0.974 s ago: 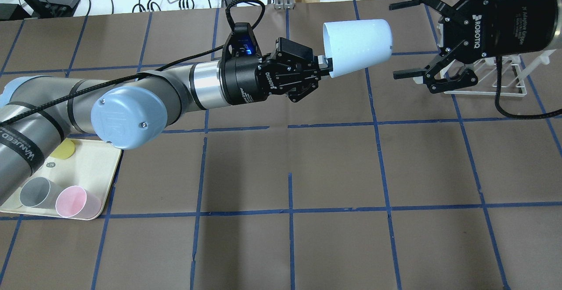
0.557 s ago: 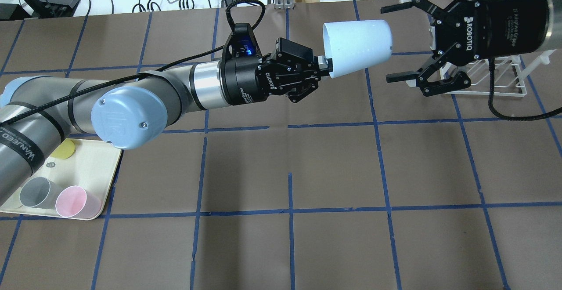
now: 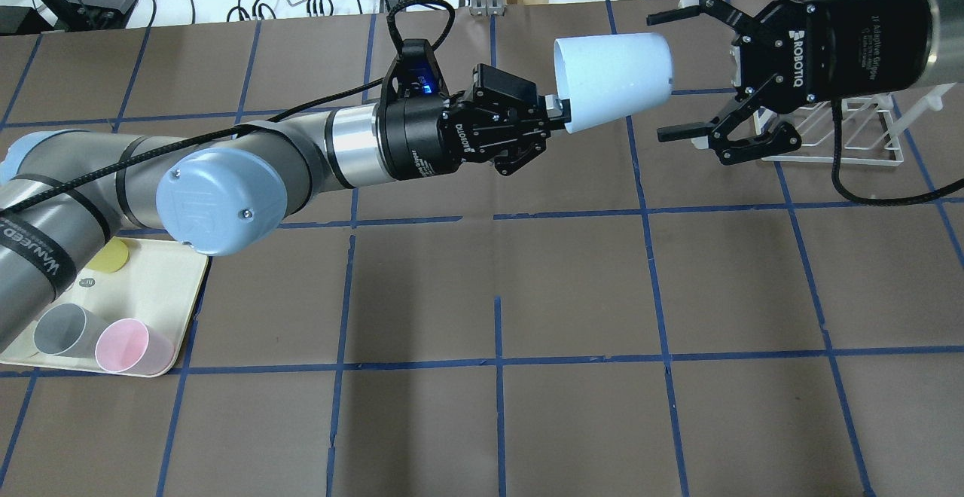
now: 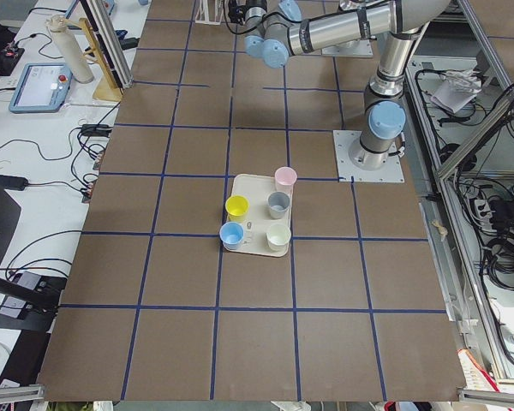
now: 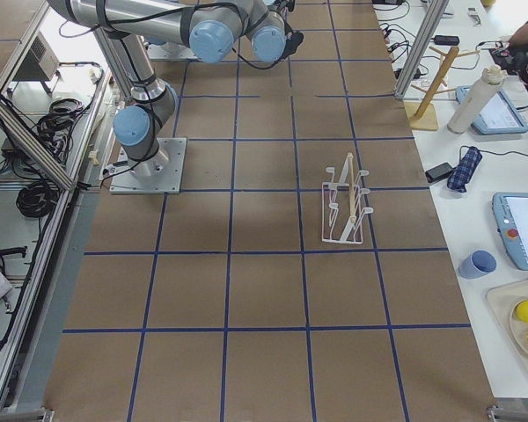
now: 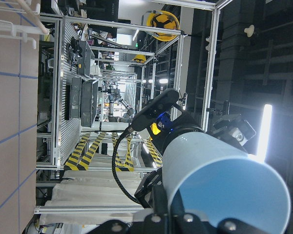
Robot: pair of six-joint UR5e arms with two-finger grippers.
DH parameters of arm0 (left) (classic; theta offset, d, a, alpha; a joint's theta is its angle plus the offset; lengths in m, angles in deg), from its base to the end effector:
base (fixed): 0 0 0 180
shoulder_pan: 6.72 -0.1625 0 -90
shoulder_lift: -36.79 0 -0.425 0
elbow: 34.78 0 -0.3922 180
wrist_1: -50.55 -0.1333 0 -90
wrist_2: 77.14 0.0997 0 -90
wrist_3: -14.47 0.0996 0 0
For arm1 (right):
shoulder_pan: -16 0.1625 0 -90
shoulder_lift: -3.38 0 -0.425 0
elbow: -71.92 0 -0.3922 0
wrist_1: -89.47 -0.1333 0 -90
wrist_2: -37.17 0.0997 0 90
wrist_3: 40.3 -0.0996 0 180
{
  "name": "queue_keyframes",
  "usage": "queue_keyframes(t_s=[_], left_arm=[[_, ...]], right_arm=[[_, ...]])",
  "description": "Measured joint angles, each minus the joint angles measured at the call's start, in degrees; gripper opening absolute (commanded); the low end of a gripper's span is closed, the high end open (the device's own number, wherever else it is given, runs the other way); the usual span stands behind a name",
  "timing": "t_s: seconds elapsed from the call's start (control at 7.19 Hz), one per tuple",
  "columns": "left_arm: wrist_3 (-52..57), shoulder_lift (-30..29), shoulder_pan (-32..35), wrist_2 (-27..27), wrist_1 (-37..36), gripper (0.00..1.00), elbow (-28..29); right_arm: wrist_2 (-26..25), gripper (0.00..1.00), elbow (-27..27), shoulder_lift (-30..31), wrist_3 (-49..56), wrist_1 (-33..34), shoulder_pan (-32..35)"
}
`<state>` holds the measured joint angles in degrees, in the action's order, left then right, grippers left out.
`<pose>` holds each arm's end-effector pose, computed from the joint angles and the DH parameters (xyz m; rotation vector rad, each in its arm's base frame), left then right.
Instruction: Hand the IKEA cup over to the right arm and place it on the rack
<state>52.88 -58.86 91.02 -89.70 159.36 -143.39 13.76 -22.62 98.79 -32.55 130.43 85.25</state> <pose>-0.2940 -0.4515 0.3720 0.0771 -1.4095 -0.0642 0.0723 -0.4435 0.4909 0.7253 1.7203 0.4865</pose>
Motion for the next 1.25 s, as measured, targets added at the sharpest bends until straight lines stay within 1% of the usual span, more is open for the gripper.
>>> queue_keyframes(t_s=[0.28, 0.42, 0.56, 0.7, 0.83, 1.11, 1.25], left_arm=[[0.0, 0.0, 0.0, 0.0, 0.0, 0.00, 0.0], [0.0, 0.0, 0.0, 0.0, 0.0, 0.00, -0.1], [0.0, 0.0, 0.0, 0.0, 0.0, 0.12, -0.1], [0.0, 0.0, 0.0, 0.0, 0.0, 0.66, -0.1], [-0.1, 0.0, 0.1, 0.0, 0.0, 0.76, -0.1], [-0.4, -0.2, 0.1, 0.0, 0.0, 0.77, -0.1], [-0.4, -0.1, 0.1, 0.0, 0.0, 0.83, -0.1]], right_arm=[[0.2, 0.71, 0.0, -0.1, 0.0, 0.1, 0.0], [0.2, 0.70, 0.1, -0.1, 0.0, 0.2, 0.0], [0.2, 0.62, 0.1, -0.1, 0.0, 0.2, 0.0], [0.2, 0.55, 0.1, -0.1, 0.0, 0.2, 0.0], [0.2, 0.53, 0.1, -0.1, 0.0, 0.2, 0.0], [0.2, 0.52, 0.2, -0.1, -0.1, 0.2, 0.0], [0.2, 0.52, 0.3, -0.1, -0.1, 0.2, 0.0]])
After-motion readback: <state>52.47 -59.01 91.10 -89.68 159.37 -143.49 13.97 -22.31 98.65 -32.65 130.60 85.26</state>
